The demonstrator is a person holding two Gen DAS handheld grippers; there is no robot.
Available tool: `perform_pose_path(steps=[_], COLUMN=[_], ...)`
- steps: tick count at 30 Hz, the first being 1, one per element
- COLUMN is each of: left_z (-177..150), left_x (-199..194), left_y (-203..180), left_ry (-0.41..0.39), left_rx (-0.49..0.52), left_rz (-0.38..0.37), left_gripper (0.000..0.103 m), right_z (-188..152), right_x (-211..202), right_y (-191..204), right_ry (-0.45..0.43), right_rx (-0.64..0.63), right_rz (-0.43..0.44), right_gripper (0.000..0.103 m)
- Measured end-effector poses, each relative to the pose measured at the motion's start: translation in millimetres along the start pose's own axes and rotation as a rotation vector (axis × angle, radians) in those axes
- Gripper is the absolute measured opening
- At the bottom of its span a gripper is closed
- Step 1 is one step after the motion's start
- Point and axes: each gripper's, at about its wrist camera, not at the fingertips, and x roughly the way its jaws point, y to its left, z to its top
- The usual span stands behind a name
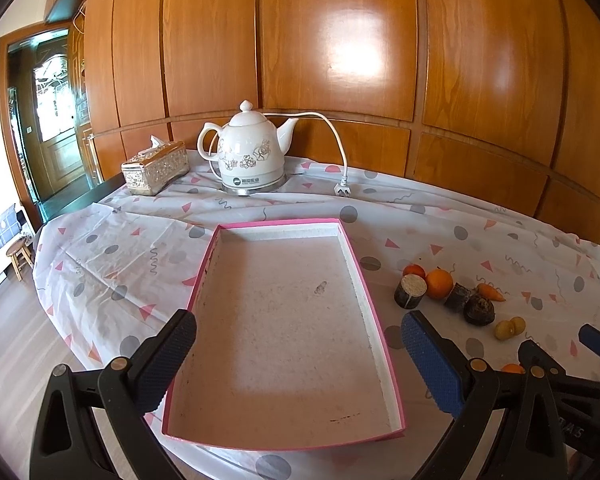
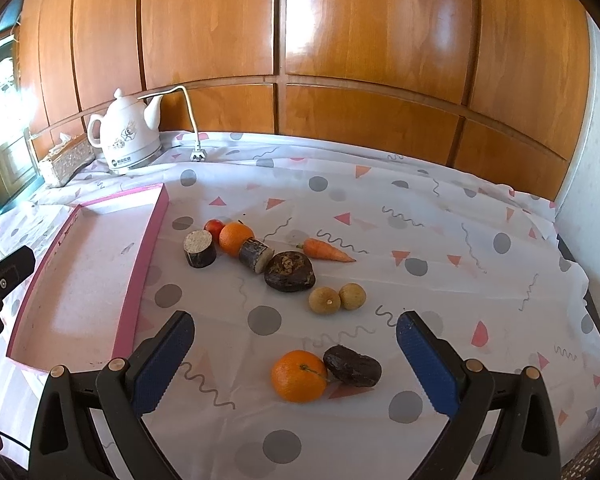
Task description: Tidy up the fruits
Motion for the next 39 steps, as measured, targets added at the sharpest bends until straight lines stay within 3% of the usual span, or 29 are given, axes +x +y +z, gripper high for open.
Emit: perform_pose_path(steps=[39], left_z=[-2], left_x=[2], left_y=[-17], left_ry=[0.023], left_rx=[0.044], left_rz=[-0.015], left_gripper=[0.103], right_z=[3], right_x=[6], right_y=[-13], right_ry=[0.019], right_rx=[-0.032], right_rz=[0.016], right_gripper=[0.103])
